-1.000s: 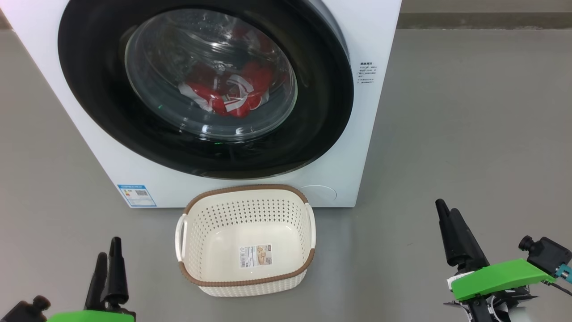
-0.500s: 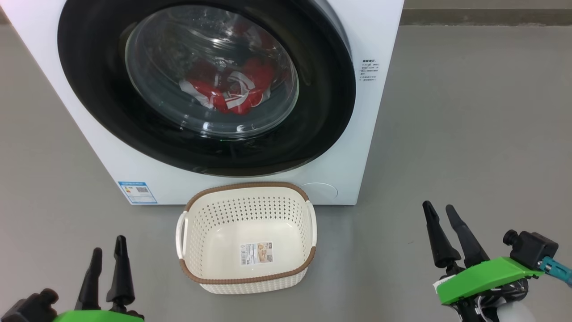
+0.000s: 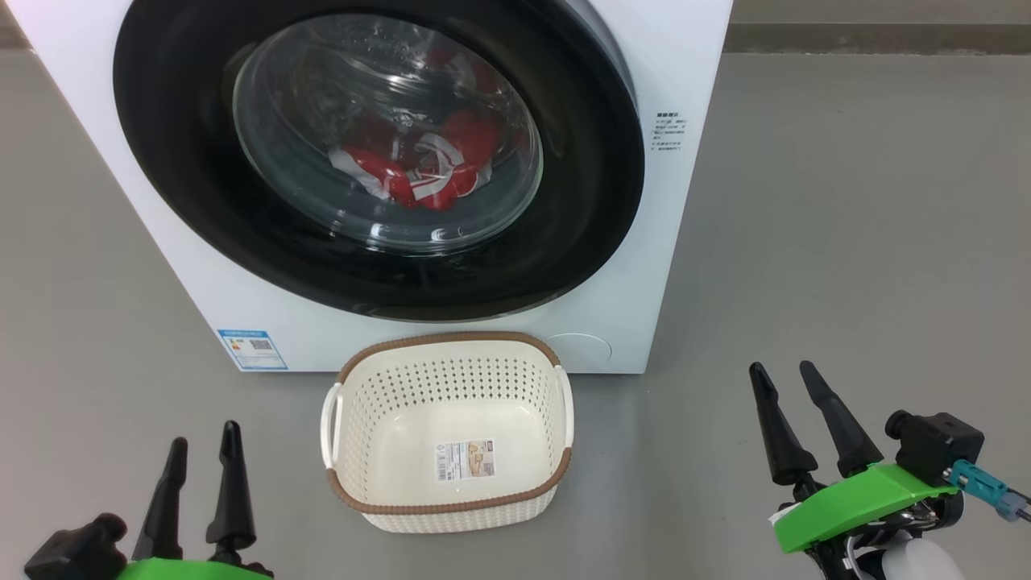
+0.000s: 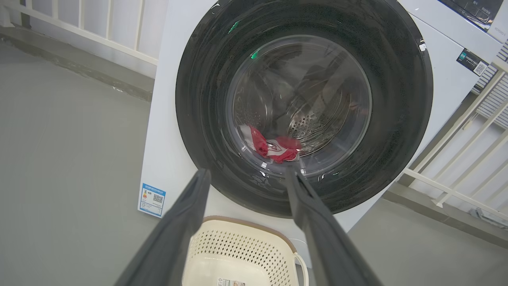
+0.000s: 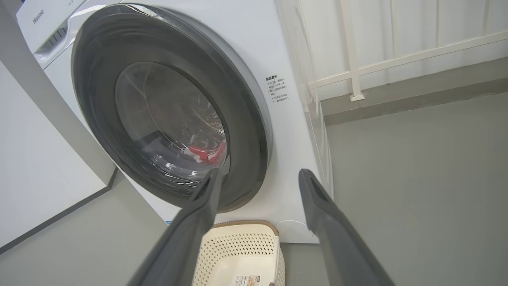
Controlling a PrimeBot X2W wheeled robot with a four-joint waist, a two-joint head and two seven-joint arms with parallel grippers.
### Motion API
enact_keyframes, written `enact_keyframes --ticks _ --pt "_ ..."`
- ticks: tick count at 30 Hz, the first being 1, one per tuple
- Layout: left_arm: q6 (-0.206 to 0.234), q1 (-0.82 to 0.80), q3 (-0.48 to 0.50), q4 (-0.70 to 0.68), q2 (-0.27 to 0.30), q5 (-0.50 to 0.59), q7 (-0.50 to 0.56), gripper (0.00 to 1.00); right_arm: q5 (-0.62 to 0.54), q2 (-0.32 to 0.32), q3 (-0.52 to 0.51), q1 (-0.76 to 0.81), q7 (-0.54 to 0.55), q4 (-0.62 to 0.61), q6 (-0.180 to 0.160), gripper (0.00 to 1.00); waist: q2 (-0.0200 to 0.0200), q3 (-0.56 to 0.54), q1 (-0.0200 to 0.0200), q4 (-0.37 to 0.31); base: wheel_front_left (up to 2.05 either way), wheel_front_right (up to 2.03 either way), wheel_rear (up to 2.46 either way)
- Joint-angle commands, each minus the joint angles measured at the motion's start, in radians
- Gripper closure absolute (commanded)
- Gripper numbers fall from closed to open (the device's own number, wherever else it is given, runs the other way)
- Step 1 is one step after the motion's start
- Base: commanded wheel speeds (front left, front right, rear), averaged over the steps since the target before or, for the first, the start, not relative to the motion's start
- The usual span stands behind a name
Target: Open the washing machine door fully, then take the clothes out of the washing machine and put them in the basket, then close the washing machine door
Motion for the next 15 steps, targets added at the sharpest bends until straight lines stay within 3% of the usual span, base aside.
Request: enact_keyframes --ticks 1,15 --pt "-0.003 -0.029 0.021 -0.031 0.016 0.028 -0.014 0.0 -0.027 -0.011 0.025 -0.049 -0.015 -0.023 -0.001 0.0 0.0 0.0 0.0 0.0 0.0 0.0 0.0" --pt "-0.004 -0.027 0.014 -0.049 0.025 0.176 -0.059 0.0 -0.21 -0.02 0.052 -0.067 -0.059 -0.022 -0.001 0.0 0.0 -0.005 0.0 0.007 0.0 0.0 0.0"
